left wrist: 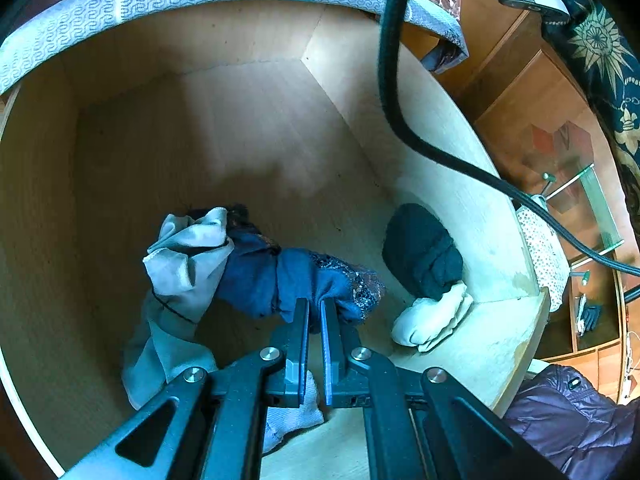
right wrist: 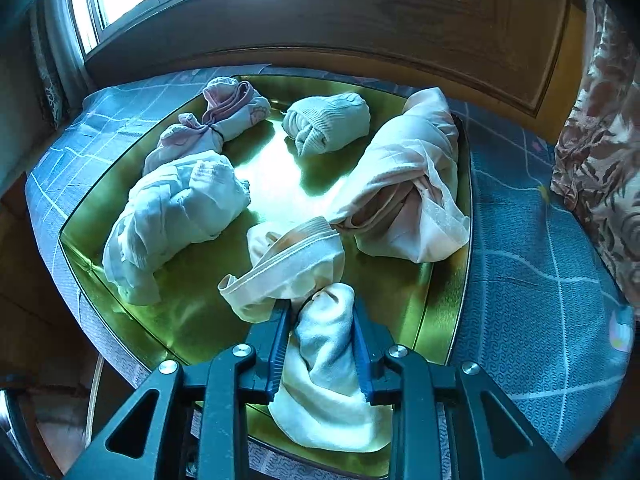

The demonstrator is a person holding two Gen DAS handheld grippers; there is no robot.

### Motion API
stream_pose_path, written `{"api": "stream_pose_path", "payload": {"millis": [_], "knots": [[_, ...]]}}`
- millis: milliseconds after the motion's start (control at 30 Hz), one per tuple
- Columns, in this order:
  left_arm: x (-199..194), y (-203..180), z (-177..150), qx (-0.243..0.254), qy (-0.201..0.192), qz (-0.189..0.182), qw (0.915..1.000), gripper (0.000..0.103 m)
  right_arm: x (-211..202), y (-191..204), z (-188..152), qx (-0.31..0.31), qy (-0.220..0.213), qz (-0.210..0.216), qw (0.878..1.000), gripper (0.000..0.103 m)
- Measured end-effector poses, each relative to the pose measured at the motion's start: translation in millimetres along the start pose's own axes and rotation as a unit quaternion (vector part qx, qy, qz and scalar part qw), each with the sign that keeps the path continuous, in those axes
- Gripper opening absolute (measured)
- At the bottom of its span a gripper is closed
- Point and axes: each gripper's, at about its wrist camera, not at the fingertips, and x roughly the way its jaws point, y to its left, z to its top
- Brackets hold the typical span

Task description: Take underwear out of drawer

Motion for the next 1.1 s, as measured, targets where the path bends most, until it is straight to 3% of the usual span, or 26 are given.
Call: {"api": "stream_pose_path", "payload": {"millis": [533, 700, 867, 933, 1100], "knots": [[-3.7, 0.9, -10.0, -0.013, -0.009, 0.013, 0.9998, 0.004, 2.3, 2.5, -0.1, 0.004, -0.005, -0.021, 1.0, 0.031], [-1.7, -1.9, -10.7, -0.006, 0.008, 0.006, 0.9999, 0.004, 1.0, 2.5, -1.5, 0.009, -0.006, -0.023, 1.0, 0.031], [14.3, 14.5, -5.1, -0.065, 0.063, 0.001, 0.9959, 0.026, 0.7, 2.1, -0.8, 0.009, -0.006, -0.021, 1.0, 0.031], [20.9, 20.9, -2.5, -0.098, 0.081, -0.034, 0.9913, 0.034, 0.3, 1.6, -1.1, 0.008, -0.007, -0.018, 1.0, 0.031], [31.8, 34.9, 8.4, -0.154, 0.096, -0.03, 0.9829, 0.05, -0.9, -0.4, -2.5, 0.005, -0.009, -0.01, 1.0, 0.031]]}}
